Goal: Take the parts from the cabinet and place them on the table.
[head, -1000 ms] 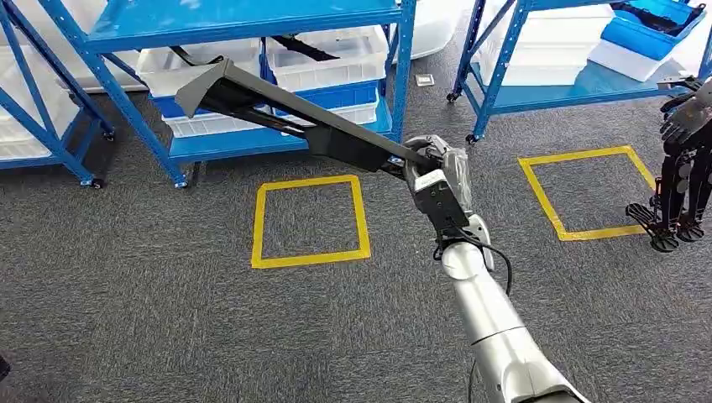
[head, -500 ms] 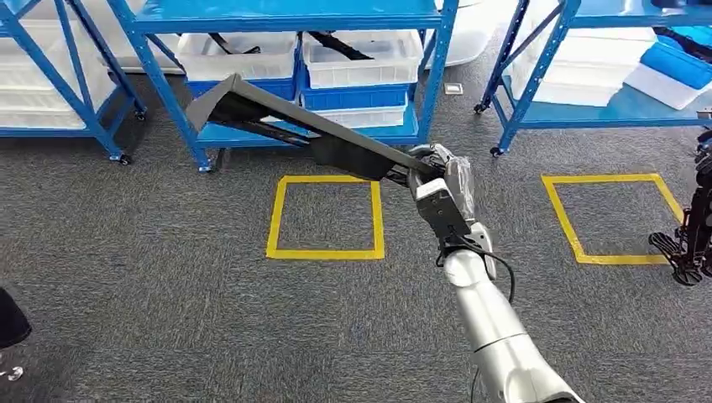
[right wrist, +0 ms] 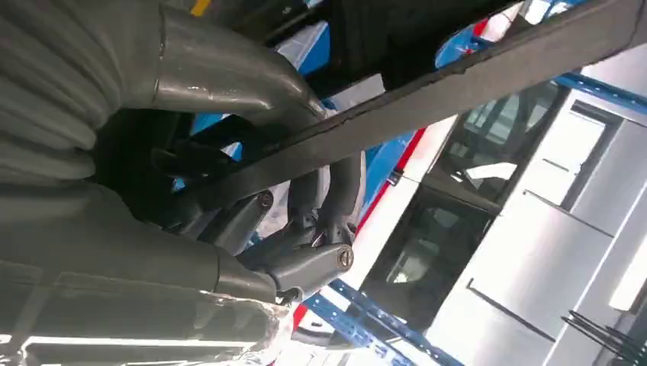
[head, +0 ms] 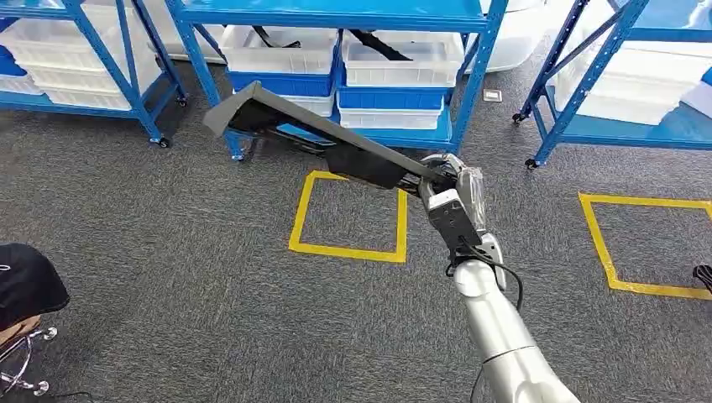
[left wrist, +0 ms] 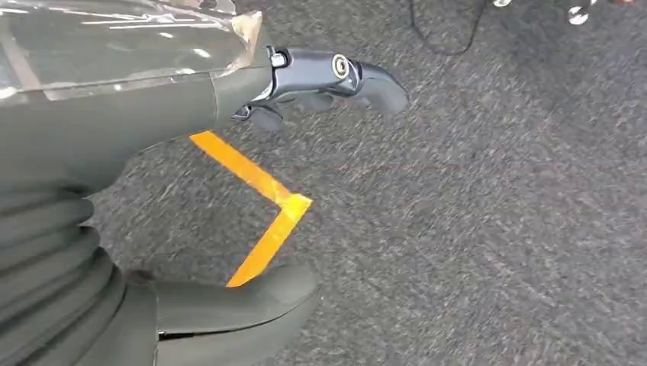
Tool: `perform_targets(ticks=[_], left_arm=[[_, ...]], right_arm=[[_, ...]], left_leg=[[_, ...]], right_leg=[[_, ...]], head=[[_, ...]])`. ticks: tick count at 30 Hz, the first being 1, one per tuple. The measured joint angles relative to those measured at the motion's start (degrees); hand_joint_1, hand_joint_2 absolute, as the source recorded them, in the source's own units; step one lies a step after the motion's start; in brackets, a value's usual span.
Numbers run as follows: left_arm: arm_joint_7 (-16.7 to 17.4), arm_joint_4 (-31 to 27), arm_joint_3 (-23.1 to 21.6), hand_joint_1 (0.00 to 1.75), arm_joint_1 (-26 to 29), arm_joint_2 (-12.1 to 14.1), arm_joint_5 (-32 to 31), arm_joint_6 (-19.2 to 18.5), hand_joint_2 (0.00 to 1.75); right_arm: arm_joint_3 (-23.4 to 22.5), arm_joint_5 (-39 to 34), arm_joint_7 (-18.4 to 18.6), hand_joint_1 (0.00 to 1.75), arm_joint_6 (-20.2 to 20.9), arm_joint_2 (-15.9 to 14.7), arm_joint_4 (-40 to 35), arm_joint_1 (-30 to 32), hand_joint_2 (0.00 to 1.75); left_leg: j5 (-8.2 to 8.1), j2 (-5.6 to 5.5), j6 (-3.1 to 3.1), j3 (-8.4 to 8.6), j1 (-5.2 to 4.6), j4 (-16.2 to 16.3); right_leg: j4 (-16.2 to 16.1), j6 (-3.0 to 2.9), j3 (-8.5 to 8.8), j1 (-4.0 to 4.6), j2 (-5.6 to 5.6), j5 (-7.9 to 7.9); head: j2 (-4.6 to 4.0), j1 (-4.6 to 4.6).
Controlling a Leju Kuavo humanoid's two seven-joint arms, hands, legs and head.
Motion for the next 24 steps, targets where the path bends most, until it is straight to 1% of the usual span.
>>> perform_targets(ticks=[1, 2, 3, 4, 5, 6, 7, 8, 9, 10, 11, 12, 13, 14, 15, 16, 17, 18, 19, 20, 21, 22, 23, 24], left_arm=[[0.0, 0.0, 0.0, 0.0, 0.0, 0.0, 0.0, 0.1, 1.75], [0.2, 0.0, 0.0, 0.0, -0.1, 0.0, 0.4, 0.1, 1.75], [0.3, 0.0, 0.1, 0.0, -0.1, 0.1, 0.5, 0.0, 1.75], [0.5, 0.1, 0.1, 0.0, 0.0, 0.1, 0.5, -0.1, 1.75], [0.6, 0.1, 0.2, 0.0, 0.2, 0.0, 0.5, -0.2, 1.75], [0.7, 0.2, 0.2, 0.0, 0.3, -0.1, 0.5, -0.3, 1.75], [0.8, 0.2, 0.3, 0.0, 0.4, -0.1, 0.5, -0.3, 1.75], [0.9, 0.2, 0.3, 0.0, 0.4, -0.2, 0.4, -0.2, 1.75], [1.2, 0.2, 0.3, 0.0, 0.3, -0.2, 0.3, 0.0, 1.75], [1.4, 0.2, 0.3, 0.0, 0.2, -0.3, 0.0, 0.2, 1.75], [1.6, 0.2, 0.3, 0.0, -0.1, -0.4, -0.2, 0.2, 1.75], [1.7, 0.2, 0.3, 0.0, -0.1, -0.5, -0.2, 0.3, 1.75], [1.8, 0.2, 0.3, 0.0, -0.1, -0.6, -0.2, 0.3, 1.75], [1.8, 0.2, 0.3, 0.0, -0.1, -0.6, -0.3, 0.3, 1.75], [1.8, 0.2, 0.3, 0.0, -0.1, -0.6, -0.3, 0.4, 1.75], [1.9, 0.2, 0.3, 0.0, -0.2, -1.0, -0.4, 0.5, 1.75], [1.9, 0.2, 0.3, 0.0, -0.3, -1.0, -0.4, 0.6, 1.75], [1.9, 0.2, 0.3, 0.0, -0.4, -1.0, -0.4, 0.6, 1.75], [1.9, 0.2, 0.3, 0.0, -0.5, -1.0, -0.4, 0.6, 1.75], [1.9, 0.2, 0.3, 0.0, -0.5, -1.1, -0.4, 0.6, 1.75], [2.0, 0.2, 0.3, 0.0, -0.3, -1.2, -0.4, 0.6, 1.75], [2.0, 0.2, 0.3, 0.0, -0.3, -1.2, -0.4, 0.6, 1.75], [2.0, 0.2, 0.3, 0.0, -0.3, -1.2, -0.5, 0.5, 1.75], [2.2, 0.2, 0.3, 0.0, -0.3, -1.3, -0.7, 0.4, 1.75]], right_arm=[[0.0, -0.2, -0.2, 1.75, 0.0, 0.1, -0.2, 0.1, 1.75], [-0.1, -0.6, -0.7, 1.75, 0.0, 0.1, -0.2, 0.2, 1.75], [-0.2, -0.9, -1.1, 1.75, 0.0, 0.1, -0.3, 0.3, 1.75], [-0.4, -1.4, -1.6, 1.75, -0.1, 0.1, -0.3, 0.6, 1.75], [-0.6, -1.7, -2.0, 1.75, -0.3, 0.1, -0.3, 1.0, 1.75], [-0.6, -1.9, -2.3, 1.75, -0.5, 0.1, -0.4, 1.3, 1.75], [-0.7, -2.1, -2.5, 1.75, -0.6, 0.1, -0.5, 1.6, 1.75], [-0.7, -2.2, -2.7, 1.75, -0.7, 0.1, -0.7, 1.8, 1.75], [-0.8, -2.2, -2.8, 1.75, -0.9, 0.1, -1.2, 2.1, 1.75], [-0.9, -2.3, -2.9, 1.75, -1.0, 0.2, -1.9, 2.2, 1.75], [-1.1, -2.3, -3.0, 1.75, -1.0, 0.2, -2.3, 2.4, 1.75], [-1.2, -2.3, -3.0, 1.75, -1.0, 0.2, -2.5, 2.4, 1.75], [-1.3, -2.3, -3.0, 1.75, -1.0, 0.4, -2.7, 2.6, 1.75], [-1.3, -2.3, -3.0, 1.75, -1.0, 0.5, -3.0, 2.7, 1.75], [-1.4, -2.3, -3.0, 1.75, -1.0, 0.5, -3.3, 2.9, 1.75], [-1.5, -2.3, -3.0, 1.75, -1.1, 0.5, -3.5, 2.9, 1.75], [-1.6, -2.3, -3.0, 1.75, -1.1, 0.5, -3.5, 3.0, 1.75], [-1.7, -2.4, -3.0, 1.75, -1.1, 0.5, -3.6, 3.3, 1.75], [-1.8, -2.4, -3.0, 1.75, -1.2, 0.4, -3.6, 3.6, 1.75], [-2.0, -2.4, -3.0, 1.75, -1.2, 0.3, -3.6, 4.0, 1.75], [-2.0, -2.4, -3.0, 1.75, -1.2, 0.3, -3.6, 4.2, 1.75], [-2.0, -2.3, -3.0, 1.75, -1.2, 0.3, -3.6, 4.3, 1.75], [-2.0, -2.3, -3.0, 1.75, -1.2, 0.3, -3.6, 4.3, 1.75], [-2.0, -2.3, -3.0, 1.75, -1.2, 0.3, -3.7, 4.3, 1.75]], left_leg=[[-1.19, 1.92, -0.3, -0.61, -0.19, 1.4], [-3.41, 3.15, -0.63, -2.19, -0.04, 4.9], [-5.75, 3.61, -0.93, -4.38, 0.15, 9.6], [-7.6, 3.86, -1.19, -6.64, 0.27, 14.3], [-8.16, 3.97, -1.39, -8.04, 0.39, 17.0], [-7.44, 4.09, -1.45, -8.04, 0.51, 16.8], [-5.58, 4.26, -1.41, -6.76, 0.63, 14.1], [-3.34, 4.58, -1.35, -4.59, 0.7, 9.9], [-1.1, 5.48, -1.23, -1.78, 0.71, 4.6], [-0.58, 8.07, -1.07, 0.61, 0.6, 0.1], [-0.49, 7.45, -0.71, 0.6, 0.18, 0.0], [-0.46, 6.78, -0.37, 0.39, 0.03, 0.0], [-0.43, 6.38, 0.04, 0.27, -0.25, 0.1], [-0.26, 5.8, 0.47, 0.22, -0.38, -0.1], [0.28, 5.39, 1.13, 0.61, -0.09, -0.8], [0.63, 5.08, 1.6, 0.77, -0.03, -1.3], [0.83, 4.83, 2.07, 0.73, 0.05, -1.2], [0.92, 4.16, 2.24, 0.57, 0.03, -1.2], [0.98, 3.46, 2.33, 0.43, -0.02, -1.2], [1.06, 2.72, 2.42, 0.29, -0.12, -1.2], [1.14, 2.02, 2.46, 0.25, -0.24, -1.2], [1.21, 1.36, 2.43, 0.25, -0.3, -1.2], [1.27, 0.68, 2.36, 0.29, -0.34, -1.1], [1.33, 0.05, 2.27, 0.34, -0.36, -1.1]], right_leg=[[0.0, -0.4, -0.01, 0.04, -0.28, 0.01], [0.0, -0.85, -0.03, 0.1, -0.71, -0.06], [0.0, -0.87, -0.03, 0.25, -1.19, -0.07], [0.0, -0.92, -0.12, 0.31, -1.74, -0.11], [0.0, -0.92, -0.14, 0.36, -2.21, -0.12], [0.0, -0.9, -0.13, 0.38, -2.71, -0.13], [0.0, -0.9, -0.11, 0.38, -3.16, -0.14], [0.0, -0.88, -0.07, 0.37, -3.59, -0.15], [0.0, -0.84, -0.01, 0.37, -3.96, -0.18], [0.0, -0.62, 0.07, 0.71, -4.38, -0.3], [0.1, -0.26, -0.05, 1.2, -4.6, -0.49], [0.0, 0.0, 0.04, 1.17, -4.92, -0.39], [-0.2, 0.36, 0.17, 1.04, -5.42, -0.3], [-0.5, 0.84, 0.37, 1.05, -5.9, -0.18], [-0.4, 1.25, 0.43, 1.36, -5.81, -0.42], [0.9, 1.34, -0.27, 0.94, -3.48, -1.35], [3.5, 0.96, -1.39, 0.89, -2.11, -2.81], [8.7, 0.54, -3.81, 0.87, -1.32, -5.15], [13.7, 0.4, -6.16, 0.88, -1.03, -7.01], [17.2, 0.55, -7.81, 1.02, -0.83, -8.0], [17.7, 0.9, -8.07, 1.02, -0.76, -7.8], [15.3, 1.34, -6.79, 1.02, -0.72, -6.62], [10.5, 1.79, -4.3, 1.04, -0.5, -4.66], [5.0, 2.05, -1.46, 1.01, 0.09, -2.65]], head=[[0.0, -0.2], [0.0, -0.39], [0.0, -0.35], [0.0, -0.37], [0.0, -0.39], [0.0, -0.35], [0.0, -0.39], [0.0, -0.37], [0.0, -0.37], [0.0, -0.37], [0.0, -0.33], [0.0, -0.04], [0.0, -0.09], [0.0, -0.11], [0.0, -0.02], [0.0, 0.13], [0.0, 0.02], [0.0, 0.18], [0.0, 0.13], [0.0, 0.2], [0.0, 0.18], [0.0, 0.15], [0.0, 0.18], [0.0, 0.15]])
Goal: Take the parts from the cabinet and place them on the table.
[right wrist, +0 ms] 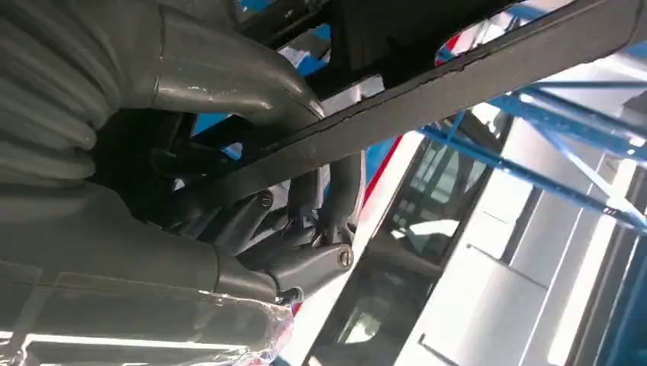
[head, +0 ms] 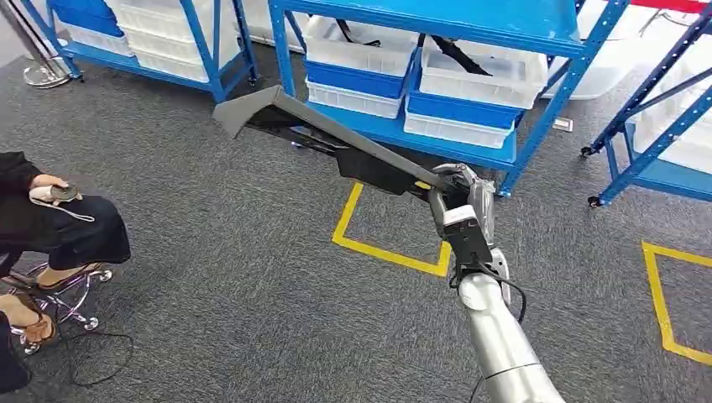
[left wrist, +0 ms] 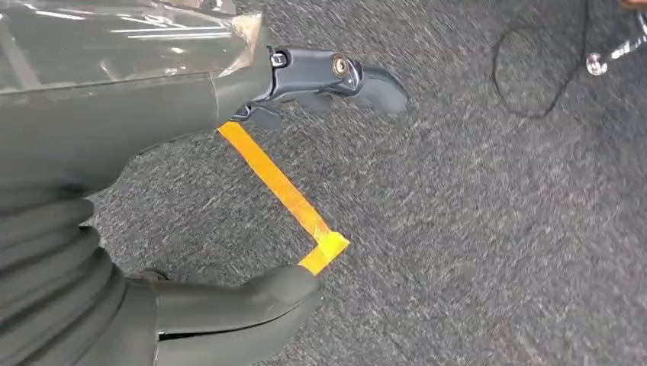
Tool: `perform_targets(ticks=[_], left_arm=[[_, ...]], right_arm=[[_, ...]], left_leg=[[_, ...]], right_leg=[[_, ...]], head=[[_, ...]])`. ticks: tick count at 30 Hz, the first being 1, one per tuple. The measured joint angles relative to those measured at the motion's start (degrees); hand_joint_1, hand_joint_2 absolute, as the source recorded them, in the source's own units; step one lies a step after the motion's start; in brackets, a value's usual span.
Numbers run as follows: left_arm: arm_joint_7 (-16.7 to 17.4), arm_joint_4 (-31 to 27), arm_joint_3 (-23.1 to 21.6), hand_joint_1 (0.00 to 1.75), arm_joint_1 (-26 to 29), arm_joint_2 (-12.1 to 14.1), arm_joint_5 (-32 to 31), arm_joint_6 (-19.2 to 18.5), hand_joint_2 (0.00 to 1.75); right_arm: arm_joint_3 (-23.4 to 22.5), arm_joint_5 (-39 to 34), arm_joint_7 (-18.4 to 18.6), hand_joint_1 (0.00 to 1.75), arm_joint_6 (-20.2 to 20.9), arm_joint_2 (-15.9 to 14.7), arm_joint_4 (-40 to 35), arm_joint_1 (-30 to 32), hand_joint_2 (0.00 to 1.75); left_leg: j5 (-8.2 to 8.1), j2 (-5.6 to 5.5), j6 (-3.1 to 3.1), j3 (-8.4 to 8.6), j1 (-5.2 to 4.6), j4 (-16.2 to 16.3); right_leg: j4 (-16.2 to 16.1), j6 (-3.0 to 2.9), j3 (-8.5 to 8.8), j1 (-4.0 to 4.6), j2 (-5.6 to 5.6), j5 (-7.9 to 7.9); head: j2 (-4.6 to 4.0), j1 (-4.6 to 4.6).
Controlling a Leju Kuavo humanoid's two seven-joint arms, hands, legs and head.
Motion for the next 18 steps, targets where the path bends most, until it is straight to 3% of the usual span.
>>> perform_targets(ticks=[1, 2, 5, 6, 7, 8, 10, 11, 12, 13, 14, 15, 16, 17, 18], left_arm=[[0.2, 0.0, 0.0, 0.0, -0.1, -0.1, 0.0, 0.0, 1.75], [0.4, 0.0, 0.0, 0.0, -0.2, -0.2, 0.0, 0.0, 1.75], [1.0, 0.0, 0.0, 0.0, -0.1, -0.3, 0.0, 0.0, 1.75], [1.2, 0.0, 0.0, 0.0, 0.0, -0.2, 0.0, -0.2, 1.75], [1.6, 0.1, 0.0, 0.0, 0.1, -0.3, 0.0, -0.5, 1.75], [2.0, 0.1, 0.0, 0.0, 0.0, -0.3, 0.0, -0.6, 1.75], [2.9, 0.1, 0.0, 0.0, 0.1, -0.3, 0.0, -1.4, 1.75], [3.4, 0.3, 0.0, 0.0, 0.2, -0.5, 0.2, -2.3, 1.75], [3.9, 0.4, 0.0, 0.0, 0.4, -0.5, 0.6, -3.1, 1.75], [4.8, 0.5, 0.0, 0.0, 0.5, -0.5, 1.3, -4.4, 1.75], [5.5, 0.5, 0.2, 0.0, 0.6, -0.5, 2.3, -5.7, 1.75], [6.1, 0.5, 0.6, 0.0, 0.6, -0.5, 3.6, -7.6, 1.75], [6.4, 0.5, 1.0, 0.0, 0.6, -0.5, 4.4, -9.2, 1.75], [6.5, 0.7, 1.3, 0.0, 0.5, -0.8, 4.8, -10.0, 1.75], [6.7, 0.7, 1.6, 0.0, 0.5, -0.7, 5.0, -10.3, 1.75]], right_arm=[[0.0, 0.0, 0.0, 1.75, 0.0, 0.0, -0.1, 0.0, 1.75], [0.0, 0.0, 0.0, 1.75, 0.0, 0.1, -0.1, -0.1, 1.75], [0.0, 0.0, 0.0, 1.75, 0.1, 0.3, 0.0, -0.2, 1.75], [0.0, 0.0, 0.0, 1.75, 0.1, 0.3, 0.0, -0.2, 1.75], [0.0, 0.0, 0.0, 1.75, 0.1, 0.5, 0.1, -0.2, 1.75], [0.0, 0.2, -0.2, 1.75, 0.1, 0.7, 0.1, 0.2, 1.75], [0.0, 0.2, -0.3, 1.75, 0.1, 0.8, 0.1, 1.1, 1.75], [0.0, 0.5, -0.3, 1.75, 0.1, 0.8, 0.1, 1.7, 1.75], [0.0, 0.8, -0.3, 1.75, 0.1, 0.8, 0.0, 2.4, 1.75], [0.0, 1.2, -0.1, 1.75, 0.1, 1.0, 0.0, 3.0, 1.75], [0.1, 1.4, 0.1, 1.75, 0.1, 1.1, -0.2, 3.4, 1.75], [0.1, 1.7, 0.3, 1.75, 0.2, 1.2, -0.5, 3.9, 1.75], [0.1, 1.8, 0.4, 1.75, 0.2, 1.4, -0.7, 4.3, 1.75], [0.1, 1.9, 0.4, 1.75, 0.2, 1.4, -1.0, 4.5, 1.75], [0.1, 1.9, 0.5, 1.75, 0.2, 1.5, -1.2, 4.6, 1.75]], left_leg=[[0.05, -0.46, -0.11, -0.06, 0.05, 0.1], [0.0, -1.07, -0.47, -0.23, -0.42, 0.4], [0.55, -2.05, -1.49, -0.7, -0.03, -0.1], [0.54, -2.4, -1.79, -0.87, -0.27, 0.0], [-0.18, -0.08, -1.98, -1.17, -0.21, 0.8], [-2.39, 2.32, -2.44, -2.53, -0.08, 3.7], [-6.74, 3.56, -3.14, -6.79, 0.42, 12.5], [-8.04, 3.72, -3.52, -8.84, 0.63, 16.5], [-7.92, 3.92, -3.76, -9.58, 0.91, 17.8], [-6.65, 4.14, -4.0, -9.03, 1.23, 16.5], [-4.52, 4.47, -4.2, -7.19, 1.5, 12.9], [-1.84, 5.17, -4.35, -4.08, 1.69, 7.1], [0.0, 6.97, -4.43, -1.1, 1.74, 2.0], [-0.69, 8.18, -4.35, -0.39, 1.14, 0.6], [-0.43, 6.97, -3.59, -0.51, 1.21, 0.6]], right_leg=[[-4.7, -0.06, 2.39, 0.0, 1.79, 1.38], [-5.8, -0.73, 2.57, 0.24, 2.1, 1.5], [-5.8, -1.65, 2.7, 0.61, 0.73, 1.89], [-6.4, -2.22, 3.02, -0.52, 0.17, 2.32], [-6.7, -2.52, 3.18, -0.58, -0.36, 2.58], [-6.7, -3.13, 3.27, -0.65, -0.79, 2.52], [-6.7, -3.2, 3.3, -0.52, -1.86, 2.4], [-6.7, -3.23, 3.26, -0.53, -2.41, 2.36], [-6.7, -3.22, 3.27, -0.56, -2.95, 2.33], [-6.7, -3.2, 3.3, -0.64, -3.4, 2.27], [-6.6, -3.02, 3.37, -0.78, -3.86, 2.12], [-6.6, -2.6, 3.59, -0.98, -4.29, 1.86], [-6.5, -2.16, 3.86, -0.93, -4.72, 1.58], [-6.3, -1.66, 3.84, -0.15, -4.95, 1.26], [-6.3, -1.35, 3.87, -0.14, -5.22, 1.13]], head=[[0.0, 0.04], [0.0, -0.02], [0.0, -0.04], [0.0, -0.07], [0.0, -0.04], [0.0, -0.5], [0.0, -0.5], [0.0, -0.5], [0.0, -0.5], [0.0, -0.5], [0.0, -0.52], [0.0, -0.52], [0.0, -0.52], [0.0, -0.63], [0.0, -0.28]])
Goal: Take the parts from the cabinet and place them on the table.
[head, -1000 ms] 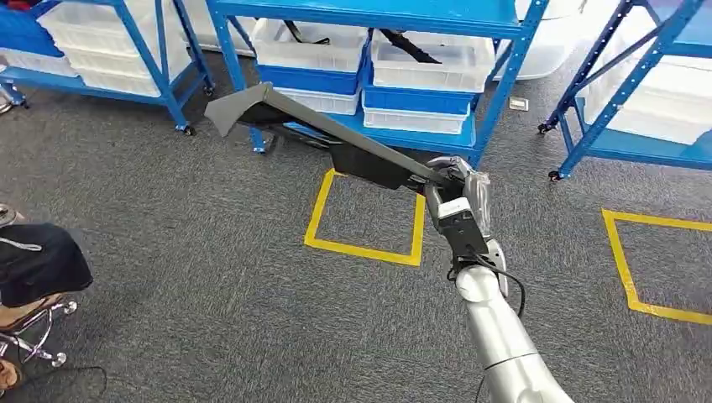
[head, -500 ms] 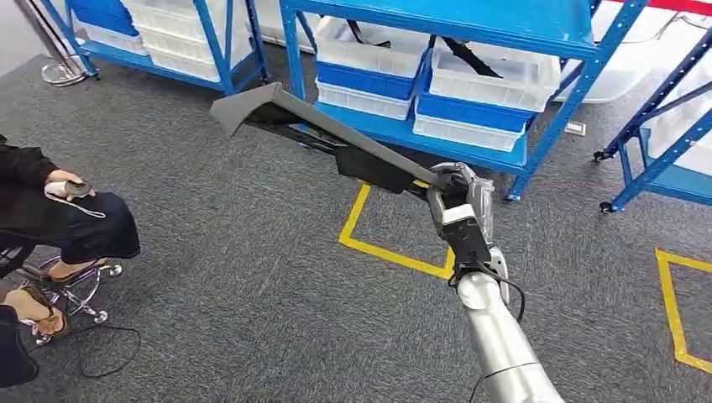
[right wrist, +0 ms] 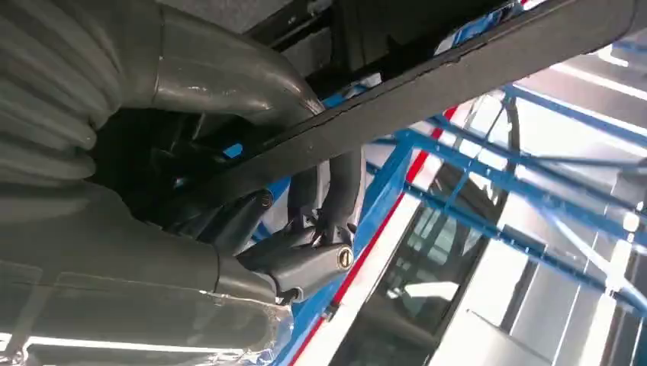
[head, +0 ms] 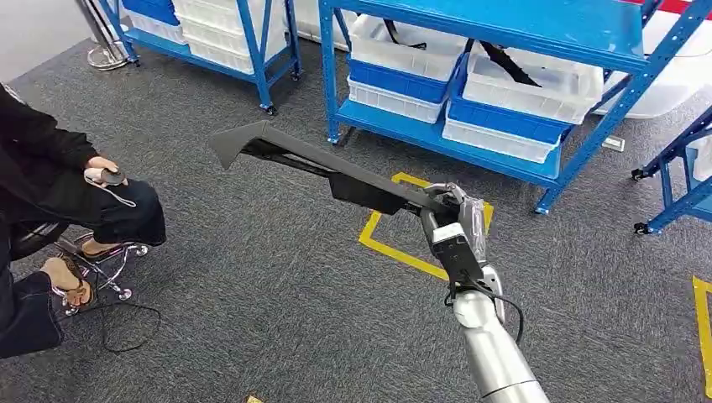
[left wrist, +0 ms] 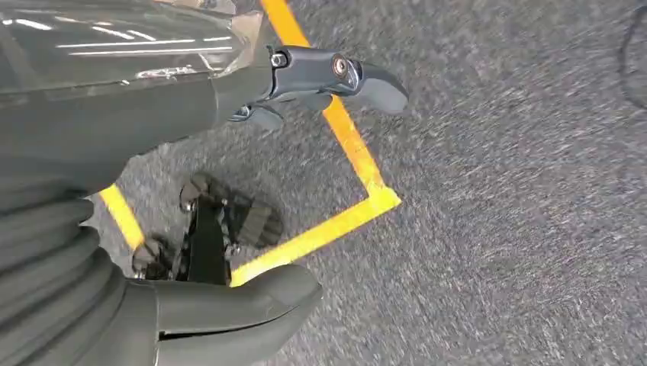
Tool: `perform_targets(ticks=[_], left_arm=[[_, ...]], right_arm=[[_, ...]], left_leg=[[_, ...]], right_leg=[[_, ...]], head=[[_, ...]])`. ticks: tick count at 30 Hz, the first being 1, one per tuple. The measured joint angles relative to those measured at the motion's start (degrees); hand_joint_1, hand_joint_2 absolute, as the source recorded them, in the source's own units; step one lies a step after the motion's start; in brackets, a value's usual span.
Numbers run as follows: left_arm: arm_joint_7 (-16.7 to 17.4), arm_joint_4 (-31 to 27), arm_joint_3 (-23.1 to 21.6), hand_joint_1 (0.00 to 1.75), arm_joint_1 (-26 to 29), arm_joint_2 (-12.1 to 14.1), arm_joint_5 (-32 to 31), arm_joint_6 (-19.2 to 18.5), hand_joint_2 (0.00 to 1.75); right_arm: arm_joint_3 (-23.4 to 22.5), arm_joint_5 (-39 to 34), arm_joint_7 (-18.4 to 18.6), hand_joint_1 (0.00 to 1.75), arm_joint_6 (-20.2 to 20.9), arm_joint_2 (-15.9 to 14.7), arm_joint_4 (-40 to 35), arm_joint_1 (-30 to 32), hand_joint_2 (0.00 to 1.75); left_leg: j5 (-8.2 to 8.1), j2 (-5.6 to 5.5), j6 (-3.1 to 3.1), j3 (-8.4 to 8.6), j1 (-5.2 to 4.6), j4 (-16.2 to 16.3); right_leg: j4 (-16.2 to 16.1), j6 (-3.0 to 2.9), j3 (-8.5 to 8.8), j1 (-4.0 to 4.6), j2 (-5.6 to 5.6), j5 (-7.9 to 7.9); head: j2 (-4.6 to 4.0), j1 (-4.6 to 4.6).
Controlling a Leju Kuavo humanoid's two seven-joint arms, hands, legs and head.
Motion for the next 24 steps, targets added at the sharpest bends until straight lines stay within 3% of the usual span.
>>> perform_targets(ticks=[1, 3, 4, 5, 6, 7, 8, 9, 10, 11, 13, 14, 15, 18, 19, 20, 21, 22, 24], left_arm=[[0.1, 0.1, 0.2, 0.0, 0.1, 0.0, 0.3, -0.3, 1.75], [0.2, 0.1, 0.5, 0.0, 0.3, 0.0, 0.3, -0.5, 1.75], [0.2, 0.1, 0.6, 0.0, 0.4, 0.0, 0.3, -0.5, 1.75], [0.2, 0.1, 0.6, 0.0, 0.4, 0.0, 0.3, -0.5, 1.75], [0.2, 0.1, 0.7, 0.0, 0.3, 0.0, 0.4, -0.5, 1.75], [0.2, 0.1, 0.8, 0.0, 0.3, 0.0, 0.3, -0.5, 1.75], [0.2, 0.1, 0.9, 0.0, 0.3, 0.0, 0.3, -0.5, 1.75], [0.4, 0.1, 1.0, 0.0, 0.4, 0.0, 0.3, -0.7, 1.75], [0.6, 0.2, 1.1, 0.0, 0.5, -0.1, 0.3, -0.9, 1.75], [0.6, 0.2, 1.2, 0.0, 0.6, -0.1, 0.3, -0.9, 1.75], [0.7, 0.2, 1.2, 0.0, 0.7, -0.1, 0.1, -0.9, 1.75], [0.7, 0.2, 1.2, 0.0, 0.8, 0.0, 0.1, -0.9, 1.75], [0.7, 0.2, 1.3, 0.0, 0.8, 0.0, 0.1, -0.9, 1.75], [0.3, 0.2, 1.8, 0.0, 1.8, 0.3, 0.9, -0.9, 1.75], [-0.2, 0.2, 2.2, 0.0, 2.0, 0.9, 1.4, -0.9, 1.75], [-0.5, 0.3, 2.4, 0.0, 2.2, 0.7, 1.7, -0.9, 1.75], [-0.5, 0.3, 2.5, 0.0, 2.3, 0.7, 1.8, -0.9, 1.75], [-1.1, 0.3, 3.1, 0.0, 2.3, 0.9, 2.4, -0.5, 1.75], [-1.8, 0.3, 4.1, 0.0, 2.6, 1.1, 3.0, 0.4, 1.75]], right_arm=[[0.0, 0.1, 0.0, 1.75, 0.0, 0.2, -0.2, 0.1, 1.75], [0.0, 0.1, 0.1, 1.75, 0.0, 0.4, -0.5, 0.3, 1.75], [0.0, 0.1, 0.2, 1.75, 0.0, 0.4, -0.7, 0.3, 1.75], [0.0, 0.1, 0.2, 1.75, 0.0, 0.4, -0.7, 0.4, 1.75], [0.0, 0.1, 0.2, 1.75, 0.0, 0.5, -0.9, 0.5, 1.75], [0.0, 0.1, 0.2, 1.75, 0.0, 0.5, -0.9, 0.7, 1.75], [0.0, 0.1, 0.2, 1.75, 0.0, 0.4, -0.9, 1.1, 1.75], [0.0, 0.2, 0.3, 1.75, 0.0, 0.4, -0.9, 1.4, 1.75], [0.0, 0.4, 0.5, 1.75, 0.0, 0.4, -0.9, 1.5, 1.75], [0.0, 0.8, 0.8, 1.75, 0.0, 0.4, -0.9, 1.6, 1.75], [0.0, 2.0, 1.5, 1.75, 0.2, 0.5, -1.8, 1.8, 1.75], [0.0, 2.6, 1.8, 1.75, 0.5, 0.6, -2.3, 1.8, 1.75], [0.0, 3.0, 2.1, 1.75, 0.8, 0.9, -2.8, 1.9, 1.75], [0.6, 4.3, 3.0, 1.75, 2.4, 1.9, -3.8, 2.2, 1.75], [1.1, 4.6, 3.2, 1.75, 3.1, 2.7, -4.0, 2.0, 1.75], [1.4, 4.7, 3.3, 1.75, 3.4, 3.0, -4.0, 1.7, 1.75], [1.4, 4.8, 3.3, 1.75, 3.5, 3.1, -4.0, 1.6, 1.75], [2.0, 4.9, 3.3, 1.75, 4.3, 4.0, -3.9, 0.9, 1.75], [3.0, 5.1, 3.3, 1.75, 5.2, 5.2, -2.6, -1.1, 1.75]], left_leg=[[-0.14, -0.3, 0.37, -0.17, -0.22, 0.1], [0.0, -1.43, 1.43, -0.19, -0.8, -0.2], [0.38, -1.9, 2.07, 0.28, -0.46, -0.7], [0.53, -2.3, 2.61, 0.3, -0.55, -0.8], [0.51, -2.81, 2.97, 0.23, -0.58, -0.8], [0.49, -3.3, 3.12, 0.2, -0.58, -0.9], [0.47, -4.11, 3.16, 0.19, -0.65, -0.8], [0.47, -4.93, 3.17, 0.2, -0.74, -0.8], [0.48, -5.62, 3.17, 0.26, -0.83, -0.8], [0.48, -6.3, 3.16, 0.33, -0.87, -0.8], [0.5, -7.69, 3.09, 0.52, -0.88, -0.7], [0.48, -8.14, 2.91, 0.25, -0.98, -0.6], [0.31, -8.63, 2.62, 0.12, -1.3, -0.3], [0.78, -9.49, 1.64, -0.23, -1.07, -0.7], [0.39, -9.26, 1.39, -0.37, -0.97, -0.3], [-0.23, -7.44, 1.12, -0.68, -1.25, 0.5], [-0.71, -6.59, 1.04, -0.9, -1.28, 1.1], [-3.12, -4.55, 0.71, -2.75, -1.13, 5.0], [-7.23, -3.45, 0.08, -7.42, -0.7, 14.2]], right_leg=[[-0.2, 0.15, 0.19, 0.22, -0.41, 0.0], [-0.5, 1.19, 0.61, 0.32, -1.38, -0.1], [0.3, 1.52, 0.0, -0.04, -0.21, -0.78], [2.3, 1.23, -0.76, -0.11, 2.13, -1.95], [6.7, 0.75, -2.85, -0.13, 3.42, -3.92], [11.0, 0.46, -4.94, -0.16, 3.85, -5.63], [16.1, 0.37, -7.68, -0.12, 4.12, -7.31], [19.0, 0.72, -9.35, 0.09, 4.34, -7.76], [18.4, 1.1, -9.4, 0.15, 4.41, -6.99], [15.4, 1.57, -8.13, 0.15, 4.49, -5.34], [4.2, 2.26, -2.94, 0.13, 5.88, -0.63], [0.6, 1.96, -1.56, -0.08, 8.4, 0.38], [0.4, 1.2, -1.32, 0.17, 7.68, 0.72], [0.7, 0.11, -1.47, 0.67, 6.66, 0.82], [0.1, -0.56, -1.19, -0.97, 6.03, 1.25], [0.0, -0.64, -1.09, -0.59, 5.71, 1.29], [0.0, -0.97, -1.08, -0.68, 5.64, 1.25], [0.0, -1.96, -1.07, -0.5, 5.05, 1.2], [0.0, -2.11, -1.1, -0.21, 3.97, 1.1]], head=[[0.0, 0.2], [0.0, 0.15], [0.0, 0.2], [0.0, 0.28], [0.0, 0.37], [0.0, 0.39], [0.0, 0.41], [0.0, 0.44], [0.0, 0.39], [0.0, 0.39], [0.0, 0.41], [0.0, 0.46], [0.0, 0.33], [0.0, 0.39], [0.0, 0.35], [0.0, 0.33], [0.0, 0.33], [0.0, -0.11], [0.0, -0.07]])
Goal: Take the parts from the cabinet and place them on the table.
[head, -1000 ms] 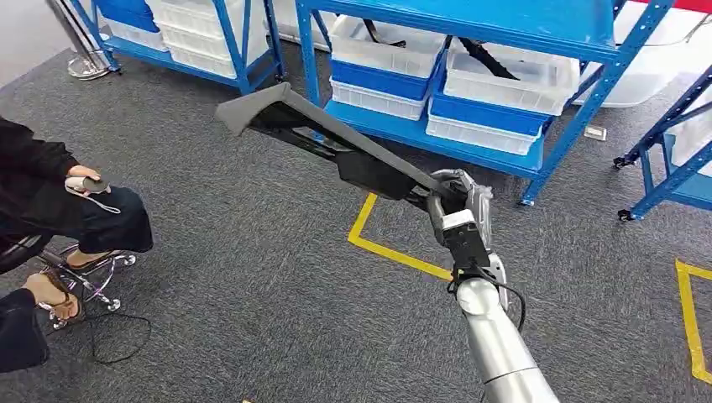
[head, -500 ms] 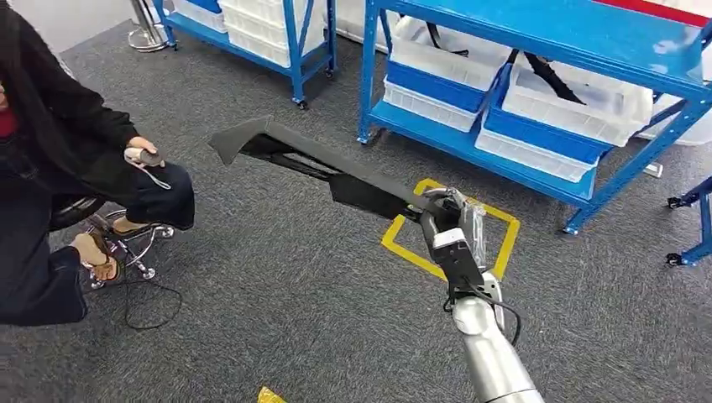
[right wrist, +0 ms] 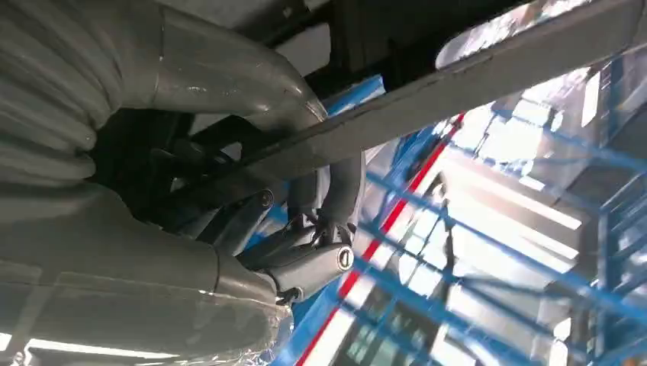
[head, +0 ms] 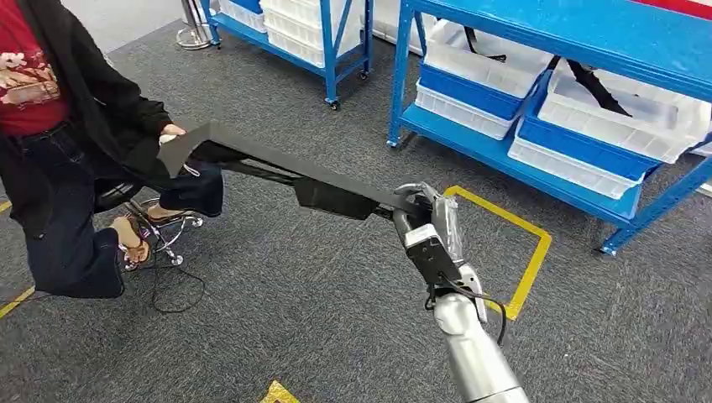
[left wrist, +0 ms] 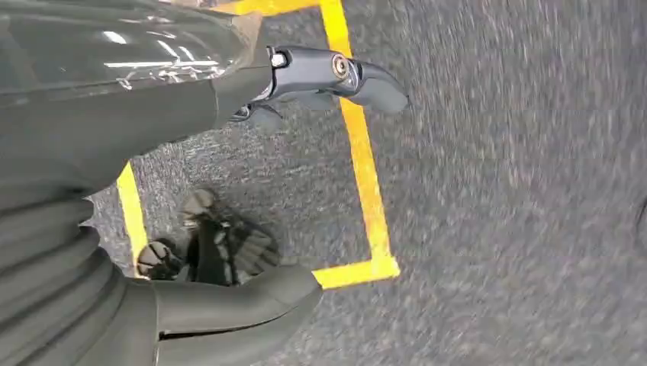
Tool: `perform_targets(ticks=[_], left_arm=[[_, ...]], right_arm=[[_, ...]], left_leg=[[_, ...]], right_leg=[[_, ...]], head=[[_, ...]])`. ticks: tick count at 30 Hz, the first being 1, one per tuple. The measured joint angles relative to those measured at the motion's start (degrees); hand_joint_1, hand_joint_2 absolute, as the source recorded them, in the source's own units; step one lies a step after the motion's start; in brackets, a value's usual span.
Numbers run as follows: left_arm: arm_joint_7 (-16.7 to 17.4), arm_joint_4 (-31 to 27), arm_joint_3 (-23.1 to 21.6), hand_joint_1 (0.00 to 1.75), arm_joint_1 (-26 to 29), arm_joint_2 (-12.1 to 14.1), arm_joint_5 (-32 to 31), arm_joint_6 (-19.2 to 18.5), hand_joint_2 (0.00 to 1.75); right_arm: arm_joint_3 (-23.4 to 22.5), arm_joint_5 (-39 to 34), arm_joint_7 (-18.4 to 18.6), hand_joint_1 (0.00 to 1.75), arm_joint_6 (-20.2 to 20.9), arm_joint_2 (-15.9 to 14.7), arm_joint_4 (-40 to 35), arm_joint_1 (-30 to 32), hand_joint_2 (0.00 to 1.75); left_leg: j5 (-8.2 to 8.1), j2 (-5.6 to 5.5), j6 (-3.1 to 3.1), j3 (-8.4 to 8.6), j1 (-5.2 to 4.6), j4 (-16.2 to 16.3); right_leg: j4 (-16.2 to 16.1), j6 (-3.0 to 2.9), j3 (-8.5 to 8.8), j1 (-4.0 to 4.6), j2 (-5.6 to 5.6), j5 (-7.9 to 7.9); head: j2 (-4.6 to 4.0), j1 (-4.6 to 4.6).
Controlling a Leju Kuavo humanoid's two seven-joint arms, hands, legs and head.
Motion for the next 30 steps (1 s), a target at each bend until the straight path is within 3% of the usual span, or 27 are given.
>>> perform_targets(ticks=[1, 2, 3, 5, 6, 7, 9, 11, 12, 13, 14, 16, 17, 18, 19, 20, 21, 22, 23, 25, 26, 27, 28, 29, 30], left_arm=[[-0.2, 0.0, 0.5, 0.0, 0.2, 0.0, 0.3, 0.5, 1.75], [-0.4, 0.1, 0.9, 0.0, 0.5, 0.0, 0.4, 0.7, 1.75], [-0.7, 0.1, 1.4, 0.0, 0.6, 0.0, 0.7, 1.2, 1.75], [-1.7, 0.1, 2.5, 0.0, 0.6, 0.0, 2.0, 2.0, 1.75], [-2.1, 0.1, 3.1, 0.0, 0.6, 0.0, 2.5, 2.3, 1.75], [-2.3, 0.1, 3.7, 0.0, 0.4, -0.1, 3.0, 2.3, 1.75], [-2.8, 0.1, 4.7, 0.0, 0.4, -0.2, 3.4, 2.5, 1.75], [-3.3, 0.1, 5.2, 0.0, 0.6, -0.3, 3.2, 2.8, 1.75], [-3.4, 0.1, 5.4, 0.0, 0.6, -0.7, 2.9, 2.9, 1.75], [-3.5, 0.1, 5.5, 0.0, 0.6, -0.7, 2.4, 2.8, 1.75], [-3.5, 0.1, 5.5, 0.0, 0.6, -0.7, 1.9, 2.5, 1.75], [-3.2, 0.1, 5.5, 0.0, 0.6, -0.7, 0.7, 1.5, 1.75], [-3.1, 0.1, 5.5, 0.0, 0.6, -0.7, 0.2, 1.1, 1.75], [-2.9, 0.1, 5.5, 0.0, 0.8, -0.8, -0.3, 0.8, 1.75], [-2.8, 0.1, 5.5, 0.0, 1.0, -0.8, -0.8, 0.5, 1.75], [-2.8, 0.1, 5.4, 0.0, 1.1, -0.9, -1.0, 0.3, 1.75], [-2.8, 0.1, 5.4, 0.0, 1.1, -0.9, -1.4, 0.2, 1.75], [-2.8, 0.1, 5.4, 0.0, 1.1, -0.9, -1.7, 0.1, 1.75], [-2.8, 0.1, 5.4, 0.0, 1.1, -0.9, -2.1, 0.0, 1.75], [-2.8, 0.1, 5.1, 0.0, 1.4, -0.9, -2.8, -0.1, 1.75], [-2.8, 0.1, 4.8, 0.0, 1.6, -0.8, -3.3, -0.1, 1.75], [-2.8, 0.1, 4.6, 0.0, 1.6, -0.7, -3.8, -0.2, 1.75], [-2.7, 0.1, 4.3, 0.0, 1.5, -0.8, -4.2, -0.2, 1.75], [-2.5, 0.1, 4.0, 0.0, 1.3, -0.8, -4.8, -0.2, 1.75], [-2.4, 0.1, 3.8, 0.0, 1.2, -0.8, -5.2, -0.2, 1.75]], right_arm=[[0.5, 0.1, 0.0, 1.75, 0.2, 0.6, 0.9, -1.1, 1.75], [1.1, 0.4, 0.0, 1.75, 0.2, 1.2, 1.7, -2.0, 1.75], [1.6, 0.4, 0.0, 1.75, 0.4, 1.8, 2.2, -2.7, 1.75], [2.4, 0.2, 0.0, 1.75, 1.1, 2.8, 3.7, -4.7, 1.75], [3.0, 0.0, 0.0, 1.75, 1.2, 3.4, 4.6, -5.8, 1.75], [3.4, -0.2, 0.0, 1.75, 1.2, 4.0, 5.6, -7.0, 1.75], [4.1, -0.7, -0.2, 1.75, 1.1, 4.6, 7.3, -8.6, 1.75], [4.4, -1.2, -0.3, 1.75, 0.9, 4.9, 8.4, -9.3, 1.75], [4.4, -1.5, -0.5, 1.75, 0.8, 4.8, 8.8, -9.5, 1.75], [4.4, -1.9, -0.6, 1.75, 0.7, 4.6, 9.0, -9.8, 1.75], [4.2, -2.4, -0.6, 1.75, 0.6, 4.0, 9.1, -9.9, 1.75], [3.8, -3.1, -0.4, 1.75, 0.5, 2.7, 9.1, -9.2, 1.75], [3.5, -3.2, -0.4, 1.75, 0.5, 2.0, 9.1, -8.6, 1.75], [2.9, -3.3, -0.3, 1.75, 0.3, 1.3, 8.6, -7.5, 1.75], [2.4, -3.4, -0.3, 1.75, 0.3, 0.7, 7.9, -6.5, 1.75], [2.1, -3.6, -0.4, 1.75, 0.3, 0.3, 7.3, -5.8, 1.75], [1.7, -3.7, -0.6, 1.75, 0.3, -0.1, 6.8, -5.2, 1.75], [1.4, -3.9, -0.8, 1.75, 0.3, -0.5, 6.4, -4.7, 1.75], [1.2, -4.0, -0.9, 1.75, 0.3, -0.7, 5.9, -4.1, 1.75], [0.7, -4.1, -1.0, 1.75, 0.2, -1.2, 5.1, -3.0, 1.75], [0.6, -4.0, -1.0, 1.75, 0.1, -1.3, 4.5, -2.5, 1.75], [0.4, -4.0, -1.0, 1.75, -0.1, -1.3, 3.7, -2.0, 1.75], [0.0, -3.8, -1.0, 1.75, -0.3, -1.4, 2.7, -1.3, 1.75], [-0.4, -3.7, -1.0, 1.75, -0.5, -1.5, 1.8, -0.5, 1.75], [-0.9, -3.4, -1.0, 1.75, -0.6, -1.6, 1.0, 0.3, 1.75]], left_leg=[[-0.71, 0.11, -0.26, -1.6, 0.17, 3.0], [-0.04, 0.31, -0.45, -1.87, 0.35, 3.3], [1.63, 0.54, -0.59, -0.88, 0.54, 1.0], [6.37, 1.99, -0.7, 4.44, 0.8, -9.1], [7.7, 4.33, -0.63, 7.06, 0.78, -13.5], [7.47, 4.14, -0.22, 7.32, 0.34, -14.2], [7.54, 3.06, 0.48, 7.01, 0.02, -14.1], [7.89, 1.74, 1.37, 7.34, -0.03, -14.8], [8.16, 1.36, 1.79, 7.66, 0.2, -15.3], [8.32, 0.94, 2.25, 7.66, 0.31, -15.4], [8.4, 0.33, 2.43, 7.54, 0.31, -15.4], [8.4, -1.05, 2.54, 7.44, 0.28, -15.4], [8.4, -1.73, 2.54, 7.47, 0.27, -15.4], [8.4, -2.5, 2.54, 7.53, 0.27, -15.3], [8.41, -3.18, 2.52, 7.58, 0.29, -15.3], [8.4, -3.7, 2.48, 7.67, 0.31, -15.3], [8.39, -4.2, 2.35, 7.65, 0.31, -15.2], [8.23, -4.61, 1.89, 7.38, -0.17, -14.8], [8.18, -4.96, 1.61, 7.26, -0.12, -14.8], [8.42, -5.46, 1.01, 7.16, 0.08, -15.0], [8.42, -5.76, 0.72, 7.05, 0.15, -15.0], [7.85, -3.96, 0.6, 6.86, 0.29, -14.4], [6.14, -1.3, 0.35, 5.96, 0.04, -12.2], [3.68, -0.12, 0.1, 4.09, 0.14, -8.1], [1.28, 0.33, -0.07, 1.72, 0.24, -3.1]], right_leg=[[0.0, 0.0, -0.01, 0.03, -0.51, -0.02], [0.0, -0.02, 0.05, 0.03, -1.08, -0.05], [0.0, -0.04, 0.1, 0.03, -1.62, -0.1], [0.1, 0.09, 0.28, 0.01, -2.69, -0.32], [0.3, 0.5, 0.39, 0.17, -2.98, -0.6], [0.5, 0.95, 0.25, 0.9, -3.38, -0.89], [0.2, 1.29, 0.46, 0.88, -4.3, -0.88], [0.0, 2.19, 1.08, 1.28, -5.45, -1.2], [1.1, 2.29, 0.36, 0.7, -3.68, -2.05], [4.2, 1.9, -0.93, 0.66, -1.6, -3.69], [9.0, 1.55, -3.27, 0.47, -0.48, -5.7], [17.8, 1.53, -7.88, 0.48, 0.25, -8.5], [19.1, 1.85, -8.72, 0.48, 0.38, -8.47], [17.6, 2.4, -8.27, 0.47, 0.43, -7.36], [13.5, 3.03, -6.52, 0.45, 0.52, -5.37], [8.2, 3.55, -4.16, 0.35, 0.83, -3.16], [2.5, 3.85, -1.62, 0.01, 2.03, -1.07], [0.6, 3.47, -1.06, 0.05, 3.07, -0.35], [0.6, 2.64, -0.89, 0.14, 2.59, -0.02], [0.8, 1.87, -0.85, 0.46, 2.2, 0.07], [0.6, 1.38, -0.74, 0.01, 1.74, 0.35], [0.3, 0.93, -0.6, -0.3, 1.39, 0.62], [0.3, 0.57, -0.55, -0.2, 1.06, 0.5], [0.4, 0.07, -0.53, 0.01, 0.5, 0.47], [0.4, -0.13, -0.53, 0.23, -0.1, 0.42]], head=[[0.0, 0.0], [0.0, 0.0], [0.0, -0.02], [0.0, -0.02], [0.0, 0.0], [0.0, -0.02], [0.0, 0.37], [0.0, 0.39], [0.0, 0.41], [0.0, 0.39], [0.0, 0.46], [0.0, 0.44], [0.0, 0.44], [0.0, 0.46], [0.0, 0.48], [0.0, 0.46], [0.0, 0.46], [0.0, 0.46], [0.0, 0.42], [0.0, 0.37], [0.0, 0.37], [0.0, 0.37], [0.0, 0.04], [0.0, -0.02], [0.0, 0.0]])
